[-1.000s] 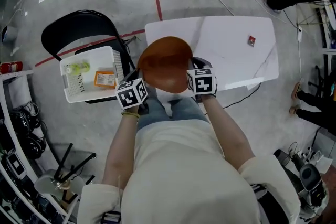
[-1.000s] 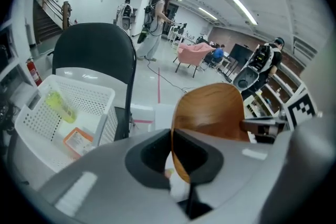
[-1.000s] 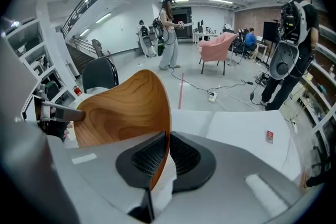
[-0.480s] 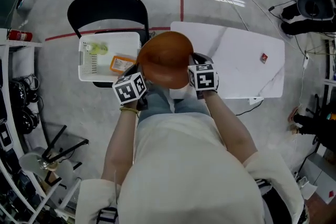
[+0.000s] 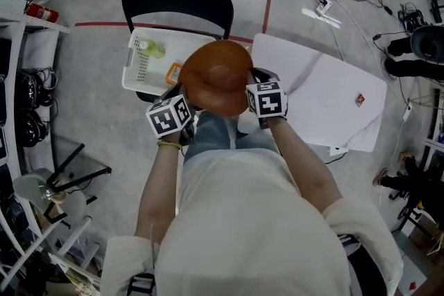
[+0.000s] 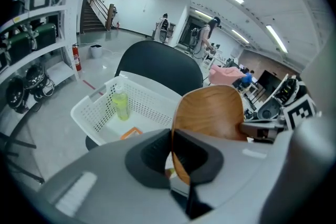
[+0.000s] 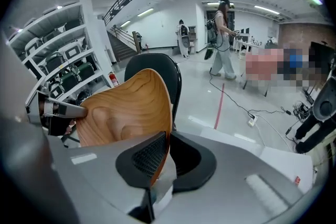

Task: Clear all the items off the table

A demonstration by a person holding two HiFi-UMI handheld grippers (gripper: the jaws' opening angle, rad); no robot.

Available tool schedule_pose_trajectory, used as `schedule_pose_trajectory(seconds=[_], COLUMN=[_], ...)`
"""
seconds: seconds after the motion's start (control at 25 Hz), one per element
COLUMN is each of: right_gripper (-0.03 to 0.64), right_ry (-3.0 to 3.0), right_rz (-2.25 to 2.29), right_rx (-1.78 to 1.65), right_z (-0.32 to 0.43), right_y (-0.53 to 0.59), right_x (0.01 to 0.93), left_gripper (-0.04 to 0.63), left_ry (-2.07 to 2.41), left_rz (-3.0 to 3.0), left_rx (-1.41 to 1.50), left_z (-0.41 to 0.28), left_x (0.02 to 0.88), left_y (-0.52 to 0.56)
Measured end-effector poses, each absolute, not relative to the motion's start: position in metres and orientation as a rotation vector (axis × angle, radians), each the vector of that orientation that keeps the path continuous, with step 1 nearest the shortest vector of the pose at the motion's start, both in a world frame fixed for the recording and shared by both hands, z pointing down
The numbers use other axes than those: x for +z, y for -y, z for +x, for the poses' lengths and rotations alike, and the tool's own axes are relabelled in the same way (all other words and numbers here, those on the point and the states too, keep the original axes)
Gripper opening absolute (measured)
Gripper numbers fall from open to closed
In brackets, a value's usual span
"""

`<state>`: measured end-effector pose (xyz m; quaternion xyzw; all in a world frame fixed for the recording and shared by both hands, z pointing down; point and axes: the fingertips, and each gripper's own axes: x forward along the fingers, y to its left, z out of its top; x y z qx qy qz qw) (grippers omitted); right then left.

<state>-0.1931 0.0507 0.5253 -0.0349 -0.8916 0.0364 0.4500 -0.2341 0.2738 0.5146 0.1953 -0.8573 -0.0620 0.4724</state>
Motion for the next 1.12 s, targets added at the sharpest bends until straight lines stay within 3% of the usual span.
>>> schedule_pose_trajectory(seconds=[1.12], right_gripper=[0.025], right_ry=[2.104], right_rz=[-0.209], right_rx=[0.038], right_z=[-0.278], right_y=[-0.154], right_x=[0.571], left_gripper=[0.02], left_ry=[2.064], left_rz=[0.337], left_rx=[-0.209], left_z=[-0.294], left_x=[0.554], left_y=[-0.379])
